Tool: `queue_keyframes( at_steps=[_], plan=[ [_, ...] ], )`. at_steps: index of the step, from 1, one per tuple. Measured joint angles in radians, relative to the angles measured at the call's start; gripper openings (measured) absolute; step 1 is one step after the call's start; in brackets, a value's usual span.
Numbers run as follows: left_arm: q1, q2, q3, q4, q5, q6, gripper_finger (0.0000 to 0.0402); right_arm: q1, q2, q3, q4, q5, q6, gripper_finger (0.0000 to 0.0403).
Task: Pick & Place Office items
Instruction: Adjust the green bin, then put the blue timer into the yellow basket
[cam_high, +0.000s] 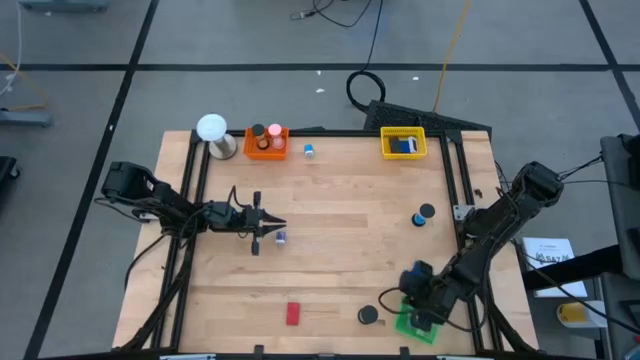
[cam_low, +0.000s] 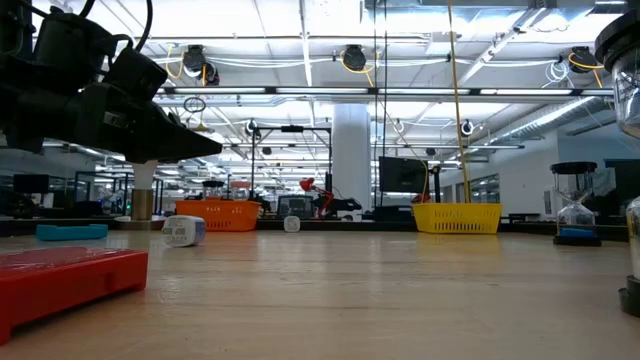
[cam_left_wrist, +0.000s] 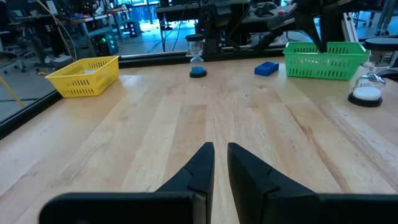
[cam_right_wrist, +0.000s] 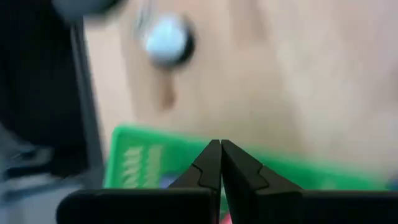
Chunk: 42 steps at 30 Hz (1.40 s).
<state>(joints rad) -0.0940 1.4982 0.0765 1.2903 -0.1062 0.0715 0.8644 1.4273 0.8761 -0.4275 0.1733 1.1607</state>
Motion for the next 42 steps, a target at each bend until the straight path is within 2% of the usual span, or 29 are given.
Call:
queue_keyframes(
  at_steps=[3, 6, 12, 21, 25, 37, 42],
  plan=[
    [0.000, 0.000, 0.000, 0.000, 0.000, 0.001, 0.0044, -0.043, 0.000, 0.000, 0.013, 0.086, -0.148, 0.0004],
    [0.000, 0.000, 0.000, 0.000, 0.000, -0.001, 0.0044, -0.084, 0.000, 0.000, 0.022, 0.090, -0.220, 0.0004],
    [0.000, 0.000, 0.000, 0.000, 0.000, -0.014, 0.0044, -0.107, 0.000, 0.000, 0.019, -0.044, -0.164, 0.0004],
    [0.000, 0.000, 0.000, 0.000, 0.001, -0.112, 0.0044, -0.078, 0.058, 0.001, 0.017, -0.174, -0.076, 0.0004],
    [0.000, 0.000, 0.000, 0.000, 0.002, -0.113, 0.0044, -0.052, 0.039, 0.000, 0.017, -0.181, -0.033, 0.0004],
    [0.000, 0.000, 0.000, 0.000, 0.002, -0.186, 0.0044, -0.051, -0.065, 0.000, -0.151, 0.005, 0.039, 0.0004],
    [-0.040, 0.000, 0.035, -0.090, 0.004, -0.134, 0.0044, -0.091, -0.066, 0.000, -0.094, 0.126, -0.105, 0.0004]
  ],
)
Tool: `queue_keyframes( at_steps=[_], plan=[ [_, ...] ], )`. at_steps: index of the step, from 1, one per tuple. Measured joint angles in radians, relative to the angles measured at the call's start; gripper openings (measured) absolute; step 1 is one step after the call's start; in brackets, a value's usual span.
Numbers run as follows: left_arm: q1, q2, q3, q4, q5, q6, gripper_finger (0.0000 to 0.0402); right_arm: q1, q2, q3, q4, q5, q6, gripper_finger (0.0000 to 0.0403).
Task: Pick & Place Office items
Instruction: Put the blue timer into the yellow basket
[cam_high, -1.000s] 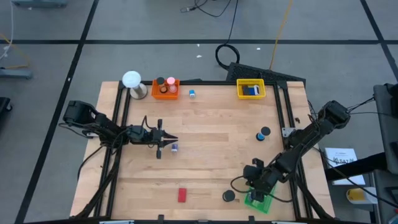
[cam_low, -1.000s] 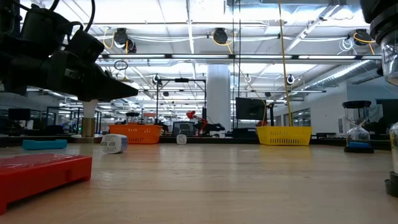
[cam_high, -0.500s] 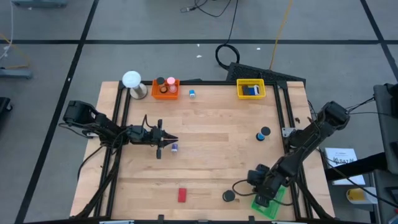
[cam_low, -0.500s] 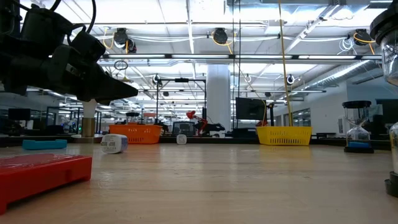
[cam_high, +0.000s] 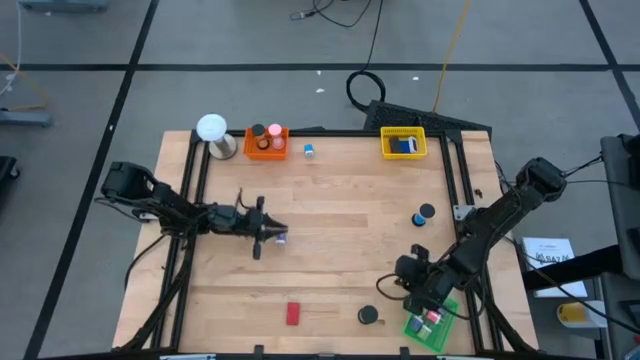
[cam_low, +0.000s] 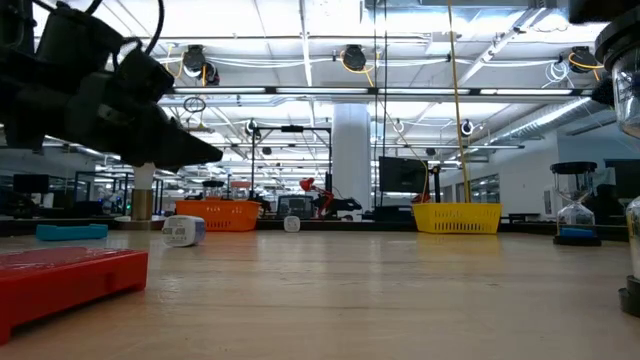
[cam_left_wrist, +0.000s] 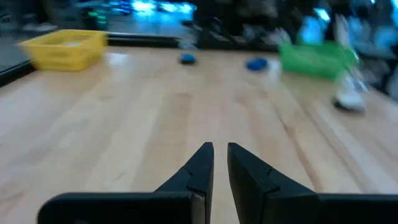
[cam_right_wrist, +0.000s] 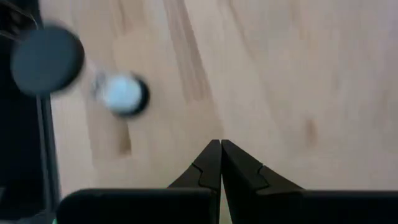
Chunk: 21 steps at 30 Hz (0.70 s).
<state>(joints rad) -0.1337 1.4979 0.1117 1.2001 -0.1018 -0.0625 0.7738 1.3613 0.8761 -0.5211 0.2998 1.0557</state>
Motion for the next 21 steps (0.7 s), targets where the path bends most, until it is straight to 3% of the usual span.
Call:
queue_keyframes(
  at_steps=[6, 11, 16, 21],
  plan=[
    [-0.173, 0.000, 0.119, -0.238, -0.088, 0.117, 0.0025, -0.073, 0.000, 0.000, 0.199, 0.144, -0.305, 0.0004],
    [-0.311, 0.000, 0.233, -0.509, -0.238, 0.114, 0.0004, -0.155, 0.000, 0.000, 0.409, 0.152, -0.568, 0.0004],
    [-0.413, -0.010, 0.333, -0.762, -0.390, 0.028, 0.0009, -0.256, 0.000, 0.000, 0.541, 0.150, -0.759, 0.0004],
    [-0.485, -0.055, 0.395, -0.990, -0.433, -0.097, 0.0005, -0.364, 0.030, -0.005, 0.649, 0.148, -0.900, 0.0004]
  ],
)
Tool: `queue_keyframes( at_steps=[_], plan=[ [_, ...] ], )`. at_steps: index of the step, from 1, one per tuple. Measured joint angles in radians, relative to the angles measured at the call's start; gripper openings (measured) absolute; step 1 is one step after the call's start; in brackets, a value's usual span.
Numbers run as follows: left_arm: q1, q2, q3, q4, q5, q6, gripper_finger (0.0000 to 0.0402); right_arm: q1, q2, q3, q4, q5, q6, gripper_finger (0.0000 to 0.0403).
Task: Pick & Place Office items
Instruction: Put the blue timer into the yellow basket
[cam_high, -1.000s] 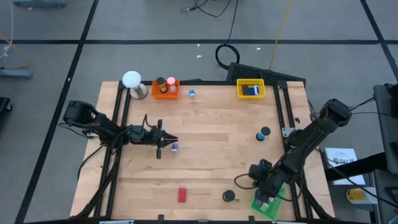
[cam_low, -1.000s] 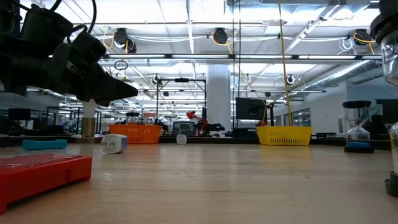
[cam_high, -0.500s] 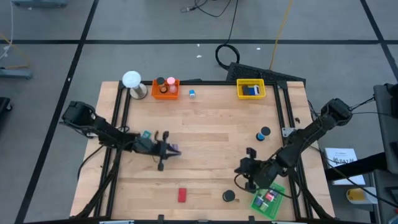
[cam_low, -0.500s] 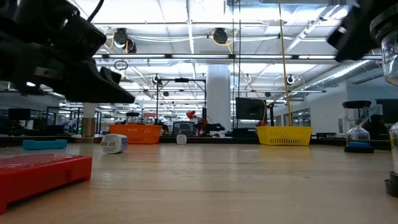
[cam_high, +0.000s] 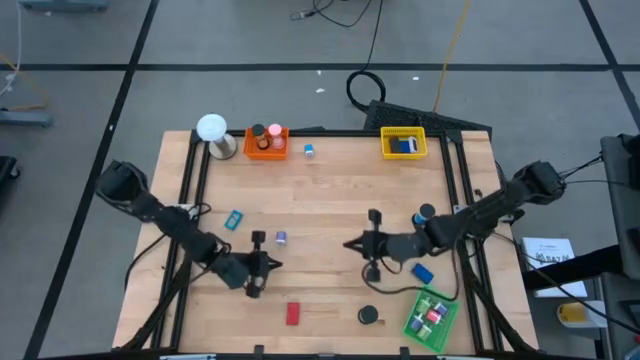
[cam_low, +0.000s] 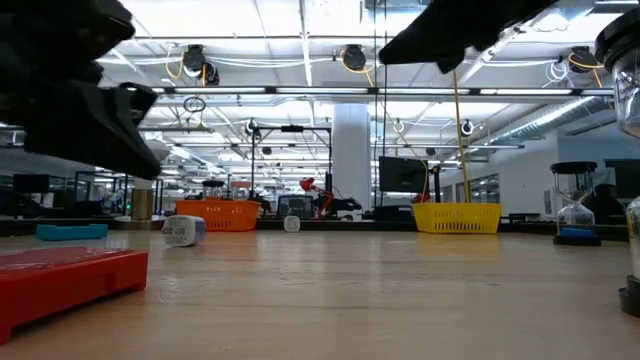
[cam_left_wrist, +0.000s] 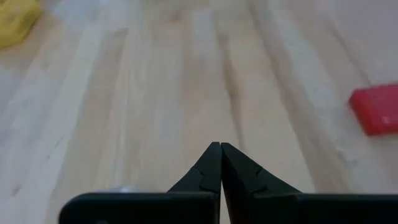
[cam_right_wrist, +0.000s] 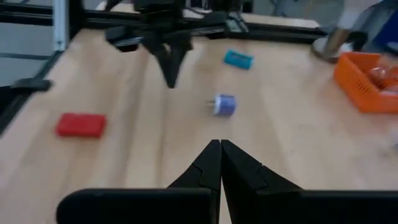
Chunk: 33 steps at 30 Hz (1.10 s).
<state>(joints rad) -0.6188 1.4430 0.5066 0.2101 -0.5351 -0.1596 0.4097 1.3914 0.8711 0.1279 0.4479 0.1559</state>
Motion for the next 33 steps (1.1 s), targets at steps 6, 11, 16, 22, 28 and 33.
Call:
queue_keyframes(
  at_steps=[6, 11, 16, 22, 28, 33],
  plan=[
    [-0.064, -0.158, 0.004, -0.308, -0.210, -0.286, 0.0003, -0.126, 0.070, -0.060, 0.224, -0.019, -0.064, 0.0004],
    [-0.045, -0.328, -0.008, -0.624, -0.195, -0.634, 0.0021, -0.229, 0.095, -0.058, 0.259, -0.177, -0.075, 0.0004],
    [0.014, -0.441, -0.008, -0.856, -0.067, -0.877, 0.0056, -0.302, 0.094, -0.058, 0.318, -0.188, -0.104, 0.0004],
    [0.089, -0.446, -0.008, -1.000, -0.008, -0.993, 0.0109, -0.332, 0.093, -0.057, 0.372, -0.188, -0.115, 0.0004],
    [0.206, -0.405, -0.009, -1.108, -0.007, -1.060, 0.0173, -0.321, 0.094, -0.058, 0.346, -0.190, -0.116, 0.0004],
    [0.299, -0.360, -0.009, -1.156, 0.079, -1.078, 0.0230, -0.316, 0.094, -0.058, 0.346, -0.191, -0.119, 0.0004]
  ],
)
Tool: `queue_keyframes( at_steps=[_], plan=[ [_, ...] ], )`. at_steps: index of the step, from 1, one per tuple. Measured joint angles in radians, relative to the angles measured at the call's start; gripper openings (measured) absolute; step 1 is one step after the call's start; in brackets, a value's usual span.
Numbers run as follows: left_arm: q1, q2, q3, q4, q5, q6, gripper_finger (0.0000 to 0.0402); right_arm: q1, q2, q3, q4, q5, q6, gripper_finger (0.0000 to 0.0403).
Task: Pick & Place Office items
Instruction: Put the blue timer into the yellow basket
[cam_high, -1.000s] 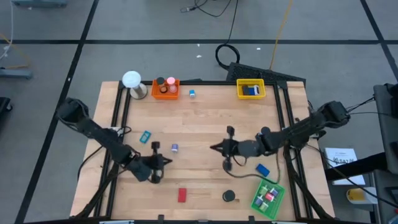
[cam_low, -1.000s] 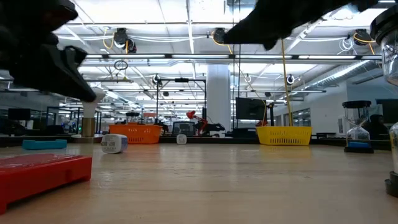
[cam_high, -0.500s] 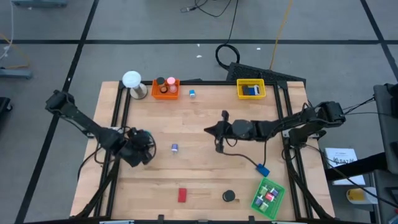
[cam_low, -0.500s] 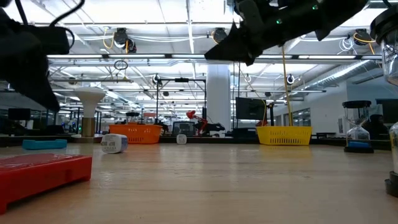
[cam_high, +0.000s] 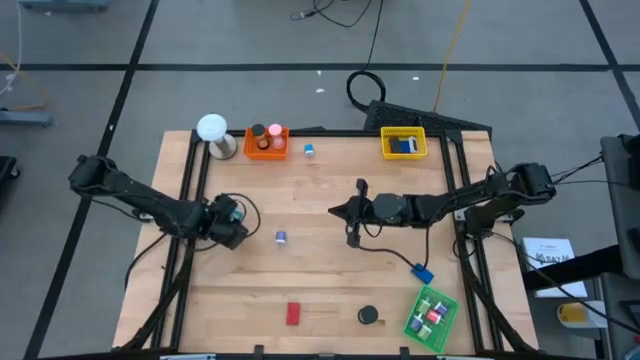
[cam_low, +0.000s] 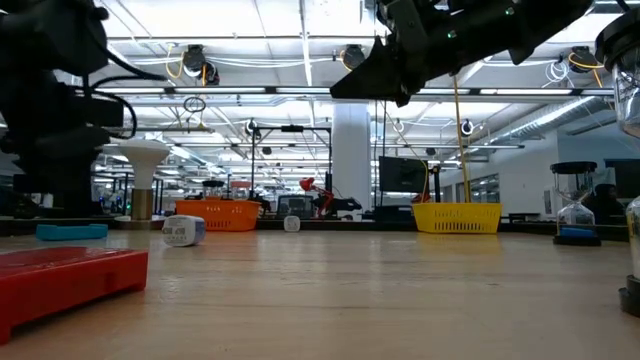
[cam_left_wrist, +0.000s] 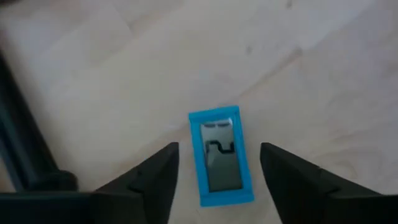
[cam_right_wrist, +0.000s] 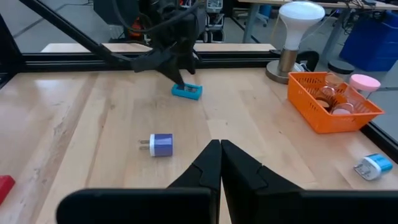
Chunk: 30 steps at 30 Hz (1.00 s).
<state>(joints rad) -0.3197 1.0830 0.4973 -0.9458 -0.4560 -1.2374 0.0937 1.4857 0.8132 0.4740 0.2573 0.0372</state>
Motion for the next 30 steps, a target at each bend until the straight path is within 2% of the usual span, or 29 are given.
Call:
queue_keyframes(
  at_steps=[2, 5, 9, 18, 24, 30],
  plan=[
    [0.023, 0.019, 0.000, 0.028, 0.043, 0.036, 0.0248, 0.000, 0.000, 0.000, -0.001, 0.000, 0.000, 0.0004],
    [0.036, 0.046, 0.000, 0.069, 0.055, 0.073, 0.0268, 0.000, 0.000, 0.000, 0.000, 0.000, 0.000, 0.0004],
    [0.058, 0.086, 0.000, 0.076, 0.056, 0.087, 0.0274, 0.000, 0.000, 0.000, -0.001, 0.000, 0.000, 0.0004],
    [0.091, 0.157, -0.001, 0.099, 0.116, 0.136, 0.0241, 0.000, 0.000, 0.000, -0.007, 0.000, 0.000, 0.0004],
    [0.091, 0.161, -0.001, 0.150, 0.131, 0.205, 0.0229, 0.000, 0.000, 0.000, -0.007, 0.000, 0.000, 0.0004],
    [0.091, 0.160, -0.001, 0.195, 0.214, 0.285, 0.0179, 0.000, 0.000, 0.000, -0.007, 0.000, -0.008, 0.0004]
  ],
)
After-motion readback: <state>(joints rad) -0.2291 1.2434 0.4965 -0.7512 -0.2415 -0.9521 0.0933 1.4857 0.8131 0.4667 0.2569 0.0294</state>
